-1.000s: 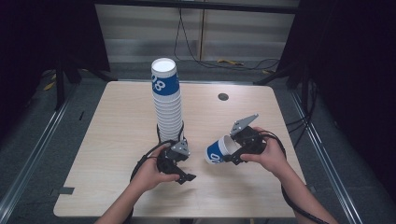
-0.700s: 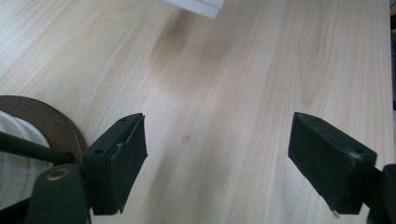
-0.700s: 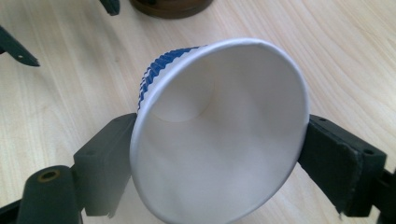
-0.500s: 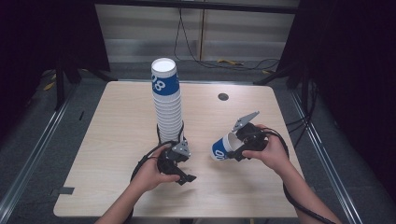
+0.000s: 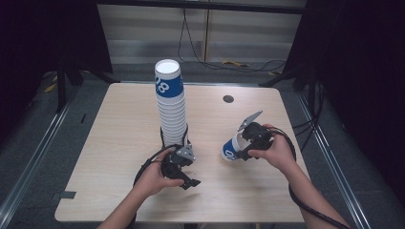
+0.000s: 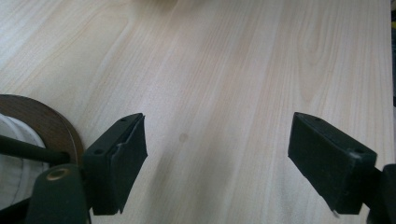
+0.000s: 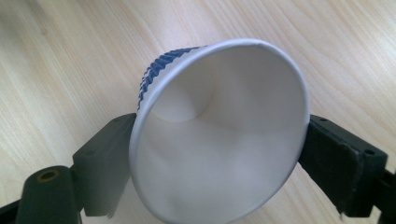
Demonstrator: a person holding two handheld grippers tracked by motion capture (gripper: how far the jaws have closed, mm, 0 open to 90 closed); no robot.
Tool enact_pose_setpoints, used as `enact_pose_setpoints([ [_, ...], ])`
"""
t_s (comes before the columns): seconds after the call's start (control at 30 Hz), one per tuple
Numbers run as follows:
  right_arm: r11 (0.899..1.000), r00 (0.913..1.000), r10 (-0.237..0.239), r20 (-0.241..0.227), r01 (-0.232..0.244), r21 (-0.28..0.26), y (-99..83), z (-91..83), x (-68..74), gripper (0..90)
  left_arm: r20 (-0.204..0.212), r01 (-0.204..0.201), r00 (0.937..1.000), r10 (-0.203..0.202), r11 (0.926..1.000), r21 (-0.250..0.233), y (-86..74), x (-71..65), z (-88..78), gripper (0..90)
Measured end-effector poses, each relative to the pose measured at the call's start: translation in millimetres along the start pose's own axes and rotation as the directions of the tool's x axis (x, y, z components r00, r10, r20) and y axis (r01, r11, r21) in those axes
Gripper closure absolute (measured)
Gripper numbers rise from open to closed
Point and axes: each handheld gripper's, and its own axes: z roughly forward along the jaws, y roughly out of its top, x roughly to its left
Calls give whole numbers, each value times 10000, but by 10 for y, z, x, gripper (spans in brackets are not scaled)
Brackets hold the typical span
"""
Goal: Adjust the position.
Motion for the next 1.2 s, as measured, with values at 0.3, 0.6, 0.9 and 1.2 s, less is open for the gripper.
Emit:
enact_pose_setpoints([
  [0.3,9992,10000,-50,-11,51,391,48,50,-12,138,11,143,9999,-143,9999,-94,-4,-15,18,194],
  [0.6,9980,9999,-111,5,110,628,121,70,-20,132,34,98,9999,-98,9999,-49,-6,-13,16,191],
  [0.9,9958,9996,-285,54,279,878,186,86,-8,125,81,9,10000,-10,10000,62,-6,-14,21,189],
  [1.2,9950,9991,-424,11,422,903,226,103,13,118,75,-8,10000,7,10000,92,-5,-12,15,189],
])
